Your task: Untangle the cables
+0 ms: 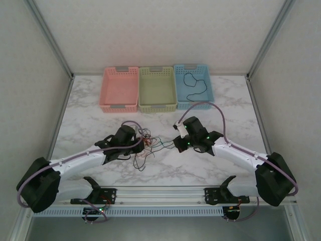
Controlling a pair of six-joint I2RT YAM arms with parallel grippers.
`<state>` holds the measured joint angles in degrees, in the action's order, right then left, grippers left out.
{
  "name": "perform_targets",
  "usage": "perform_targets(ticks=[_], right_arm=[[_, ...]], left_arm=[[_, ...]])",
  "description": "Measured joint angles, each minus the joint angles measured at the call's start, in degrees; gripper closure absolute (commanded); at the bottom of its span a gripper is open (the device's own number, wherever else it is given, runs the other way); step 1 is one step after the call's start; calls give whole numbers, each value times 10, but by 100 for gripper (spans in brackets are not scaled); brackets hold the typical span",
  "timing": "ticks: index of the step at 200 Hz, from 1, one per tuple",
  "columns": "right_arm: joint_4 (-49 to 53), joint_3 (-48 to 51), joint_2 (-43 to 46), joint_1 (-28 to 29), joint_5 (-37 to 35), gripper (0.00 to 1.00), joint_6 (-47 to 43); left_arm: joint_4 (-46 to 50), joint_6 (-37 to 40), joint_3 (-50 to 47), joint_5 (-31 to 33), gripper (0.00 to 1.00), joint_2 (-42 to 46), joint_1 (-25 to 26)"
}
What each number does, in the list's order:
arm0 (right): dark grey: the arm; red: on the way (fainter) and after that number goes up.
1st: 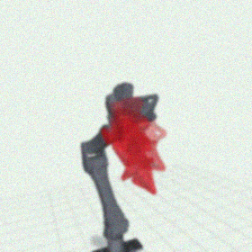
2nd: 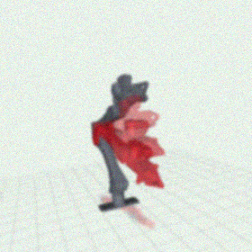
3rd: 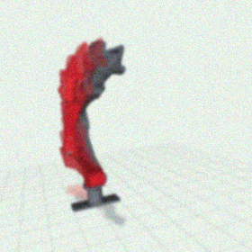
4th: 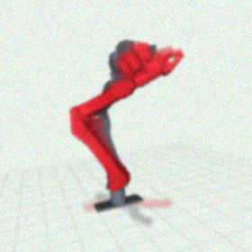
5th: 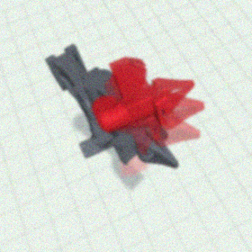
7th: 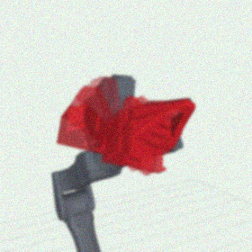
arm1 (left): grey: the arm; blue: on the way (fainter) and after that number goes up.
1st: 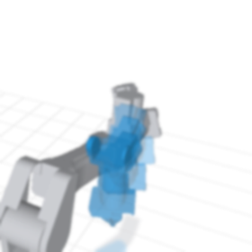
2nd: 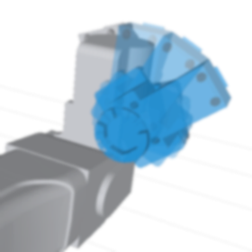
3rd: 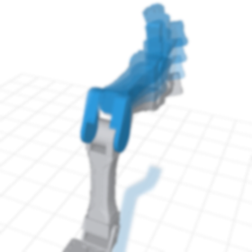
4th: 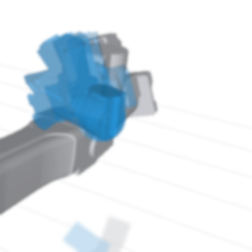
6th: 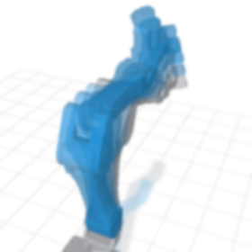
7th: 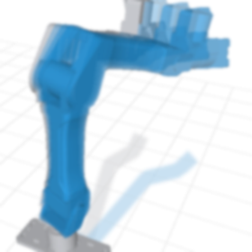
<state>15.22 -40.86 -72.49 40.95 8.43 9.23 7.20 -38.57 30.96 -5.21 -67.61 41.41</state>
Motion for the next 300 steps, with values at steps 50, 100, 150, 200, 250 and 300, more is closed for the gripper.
perform_targets(ticks=[50, 100, 150, 200, 250, 300], right_arm=[[38, -1, 3, -44, -57, 100, 54], [85, 0, 18, -141, -109, 100, 128], [132, 8, 60, -212, -169, 100, 188], [158, 26, 94, -294, -202, 100, 224], [154, 31, 122, -299, -164, 100, 230], [172, 17, 163, -299, -114, 100, 232]], left_arm=[[29, 0, 0, 15, 100, 39, -2], [47, 2, 0, 31, 100, 43, -8], [65, 2, 0, 45, 100, 43, -14], [77, 2, -4, 59, 100, 43, -18], [76, 2, -12, 59, 100, 43, -18], [73, 2, -16, 59, 100, 41, -18]])
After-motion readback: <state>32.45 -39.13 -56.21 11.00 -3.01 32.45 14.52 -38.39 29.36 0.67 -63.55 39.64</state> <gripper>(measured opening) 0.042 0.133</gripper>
